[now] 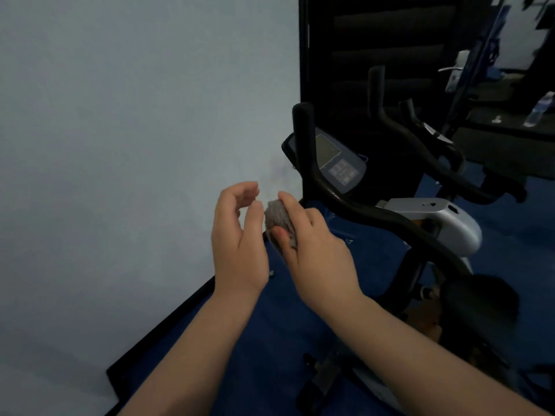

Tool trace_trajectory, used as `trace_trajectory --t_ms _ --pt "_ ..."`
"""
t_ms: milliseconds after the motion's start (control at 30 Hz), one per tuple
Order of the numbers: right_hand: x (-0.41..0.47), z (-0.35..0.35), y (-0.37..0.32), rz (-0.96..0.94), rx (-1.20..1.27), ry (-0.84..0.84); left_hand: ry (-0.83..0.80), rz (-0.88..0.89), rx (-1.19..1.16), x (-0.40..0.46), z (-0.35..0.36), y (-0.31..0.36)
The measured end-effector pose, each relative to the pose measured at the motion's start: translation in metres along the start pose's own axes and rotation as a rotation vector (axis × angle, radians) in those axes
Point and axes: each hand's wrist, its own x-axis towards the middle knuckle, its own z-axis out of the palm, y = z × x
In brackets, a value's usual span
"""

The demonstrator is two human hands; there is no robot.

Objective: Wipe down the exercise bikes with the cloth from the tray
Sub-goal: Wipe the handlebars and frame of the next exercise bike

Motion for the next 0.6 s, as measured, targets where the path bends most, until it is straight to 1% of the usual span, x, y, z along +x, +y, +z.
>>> trace_trajectory --t_ms 67,100,167,233,267,367,400,467,533,600 --pt "0.001 0.0 0.0 -0.01 -0.031 0.041 -0.099 -0.007 0.029 0.011 0.008 0.0" --pt "0.004 -0.001 -0.001 0.025 0.013 0.063 -0.152 -0.021 0.03 0.016 0.012 0.0" --pt "0.021 -0.004 -0.003 0.174 0.208 0.066 -0.202 -0.05 -0.007 0.024 0.019 0.0" --pt "0.033 -0.005 -0.001 0.295 0.359 0.031 -0.171 -0.079 -0.05 0.029 0.023 -0.001" --pt "0.031 -0.005 0.0 0.296 0.343 0.012 -0.152 -0.085 -0.052 0.028 0.025 -0.003" --pt "-0.011 -0.012 0.015 0.152 0.054 -0.01 -0.174 -0.095 -0.022 0.019 0.03 -0.008" --pt "-0.025 -0.016 0.019 0.124 -0.004 -0.022 -0.18 -0.104 -0.008 0.015 0.032 -0.009" --pt "-0.027 -0.016 0.022 0.144 0.016 -0.073 -0.157 -0.1 0.048 0.013 0.035 -0.01" --pt "-0.006 -0.009 0.014 0.167 0.06 -0.114 -0.13 -0.072 0.127 0.017 0.037 -0.01" --pt "0.006 -0.002 0.005 0.114 0.048 -0.132 -0.117 -0.05 0.171 0.018 0.038 -0.009"
